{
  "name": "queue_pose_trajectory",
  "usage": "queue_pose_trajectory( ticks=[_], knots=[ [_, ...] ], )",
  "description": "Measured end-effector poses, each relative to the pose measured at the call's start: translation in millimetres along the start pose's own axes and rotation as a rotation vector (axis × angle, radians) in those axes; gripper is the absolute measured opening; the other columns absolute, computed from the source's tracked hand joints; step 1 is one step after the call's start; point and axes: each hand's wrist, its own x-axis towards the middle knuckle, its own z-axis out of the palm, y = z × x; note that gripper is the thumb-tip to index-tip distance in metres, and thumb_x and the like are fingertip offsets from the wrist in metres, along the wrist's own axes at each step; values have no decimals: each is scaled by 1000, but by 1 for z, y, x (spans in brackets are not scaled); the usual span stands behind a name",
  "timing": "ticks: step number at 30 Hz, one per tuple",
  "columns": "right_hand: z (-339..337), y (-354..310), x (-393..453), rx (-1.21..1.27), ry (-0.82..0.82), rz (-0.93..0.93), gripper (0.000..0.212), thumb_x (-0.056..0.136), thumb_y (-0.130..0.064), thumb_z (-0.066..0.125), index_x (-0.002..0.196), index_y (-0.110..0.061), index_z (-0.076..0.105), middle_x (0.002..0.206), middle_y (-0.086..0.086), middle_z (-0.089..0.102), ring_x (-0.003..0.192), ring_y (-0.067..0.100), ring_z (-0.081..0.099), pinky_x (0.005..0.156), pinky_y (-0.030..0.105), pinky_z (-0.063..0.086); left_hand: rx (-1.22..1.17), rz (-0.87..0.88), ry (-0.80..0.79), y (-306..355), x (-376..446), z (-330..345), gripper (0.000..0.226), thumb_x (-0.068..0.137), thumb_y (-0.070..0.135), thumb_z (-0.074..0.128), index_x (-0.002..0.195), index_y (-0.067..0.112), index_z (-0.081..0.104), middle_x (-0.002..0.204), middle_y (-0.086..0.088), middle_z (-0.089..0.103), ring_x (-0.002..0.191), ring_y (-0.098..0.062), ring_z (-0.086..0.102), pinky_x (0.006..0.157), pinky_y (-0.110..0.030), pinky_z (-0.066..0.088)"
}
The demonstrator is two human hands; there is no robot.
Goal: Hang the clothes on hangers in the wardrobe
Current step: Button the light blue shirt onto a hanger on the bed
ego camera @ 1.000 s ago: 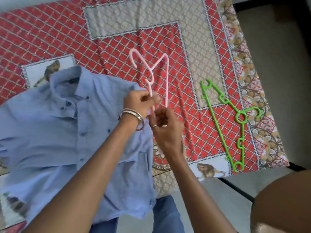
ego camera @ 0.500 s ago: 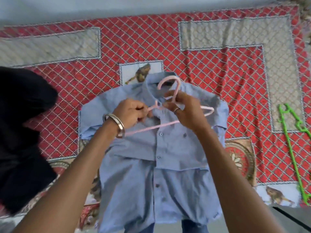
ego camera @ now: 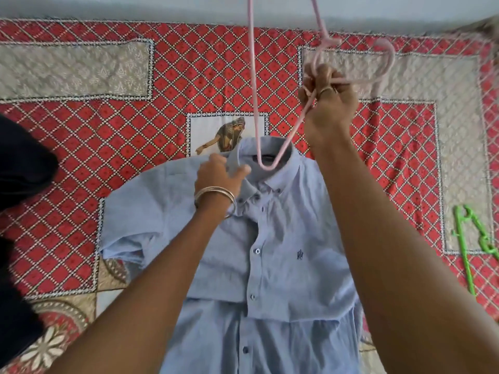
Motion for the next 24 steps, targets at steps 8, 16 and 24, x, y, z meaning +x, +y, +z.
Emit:
queue_pose_trajectory(
  ticks=[8, 16, 24],
  knots=[
    [-9, 26, 46, -368, -267, 132, 33, 94, 10, 44, 69, -9, 54, 73, 8, 61, 56, 14, 46, 49, 25, 39, 142, -18, 184, 2, 40, 23, 31, 91, 21, 52, 108, -1, 65, 103, -26, 66, 97, -43, 60, 77, -44, 49],
    [-71, 14, 44, -979, -544, 399, 16, 93, -8, 61, 77, -6, 64, 67, 2, 66, 61, 14, 64, 59, 28, 57, -65, 24, 146, -19, 56, -19, 28, 82, 21, 71, 94, -4, 73, 81, -28, 67, 75, -36, 61, 59, -30, 30],
    [-98, -12, 9, -1010, -540, 351, 10, 89, -3, 61, 82, 0, 69, 74, 7, 73, 73, 21, 72, 69, 27, 59, -241, -61, 1, -23, 67, -42, 22, 74, 14, 79, 95, 9, 76, 84, -10, 71, 80, -25, 65, 71, -31, 54]
  ],
)
